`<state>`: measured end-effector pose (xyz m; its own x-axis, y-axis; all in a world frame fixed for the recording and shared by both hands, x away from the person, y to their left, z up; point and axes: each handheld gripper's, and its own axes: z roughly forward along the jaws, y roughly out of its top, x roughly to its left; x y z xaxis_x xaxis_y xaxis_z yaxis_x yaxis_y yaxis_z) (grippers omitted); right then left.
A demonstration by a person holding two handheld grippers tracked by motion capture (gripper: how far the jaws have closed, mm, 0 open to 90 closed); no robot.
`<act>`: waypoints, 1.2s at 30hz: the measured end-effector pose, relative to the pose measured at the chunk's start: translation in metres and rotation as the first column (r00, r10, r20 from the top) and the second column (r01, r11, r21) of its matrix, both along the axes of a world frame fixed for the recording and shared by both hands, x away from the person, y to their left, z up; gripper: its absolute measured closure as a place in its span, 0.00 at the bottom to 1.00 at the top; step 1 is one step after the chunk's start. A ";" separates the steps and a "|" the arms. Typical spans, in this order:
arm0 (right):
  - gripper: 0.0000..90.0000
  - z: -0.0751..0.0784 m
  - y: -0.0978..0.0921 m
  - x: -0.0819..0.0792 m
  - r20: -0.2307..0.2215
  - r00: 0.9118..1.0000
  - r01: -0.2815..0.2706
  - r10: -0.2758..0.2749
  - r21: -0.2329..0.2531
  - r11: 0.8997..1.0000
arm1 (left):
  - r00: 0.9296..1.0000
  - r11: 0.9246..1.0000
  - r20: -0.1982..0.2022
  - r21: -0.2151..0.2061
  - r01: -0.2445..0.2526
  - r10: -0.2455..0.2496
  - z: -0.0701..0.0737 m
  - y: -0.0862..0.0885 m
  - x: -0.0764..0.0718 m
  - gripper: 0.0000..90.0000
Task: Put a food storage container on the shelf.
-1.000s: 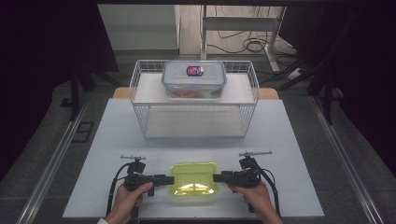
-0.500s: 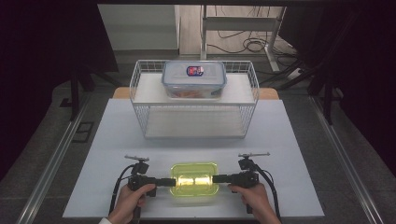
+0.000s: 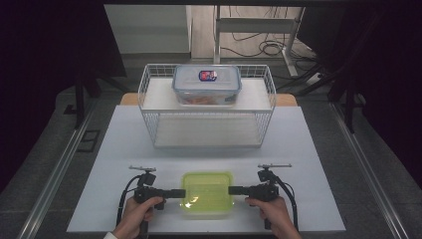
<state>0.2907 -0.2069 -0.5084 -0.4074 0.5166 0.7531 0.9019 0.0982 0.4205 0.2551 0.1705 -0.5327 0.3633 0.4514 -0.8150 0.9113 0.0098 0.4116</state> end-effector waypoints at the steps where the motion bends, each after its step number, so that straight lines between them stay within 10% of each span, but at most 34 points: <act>1: 0.90 0.001 0.000 -0.001 0.006 1.000 -0.002 0.001 0.001 1.000 | 1.000 1.000 0.004 -0.002 -0.004 0.004 0.001 0.000 0.000 0.89; 36: 0.90 0.090 0.001 0.003 0.270 0.963 -0.003 -0.003 0.022 1.000 | 0.977 1.000 0.213 0.007 0.014 -0.015 0.096 0.003 0.016 0.90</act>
<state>0.2938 -0.2058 -0.4183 -0.5972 0.5011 0.6263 0.7545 0.0861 0.6507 0.2708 0.1734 -0.4363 0.5346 0.4494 -0.7158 0.8030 -0.0059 0.5960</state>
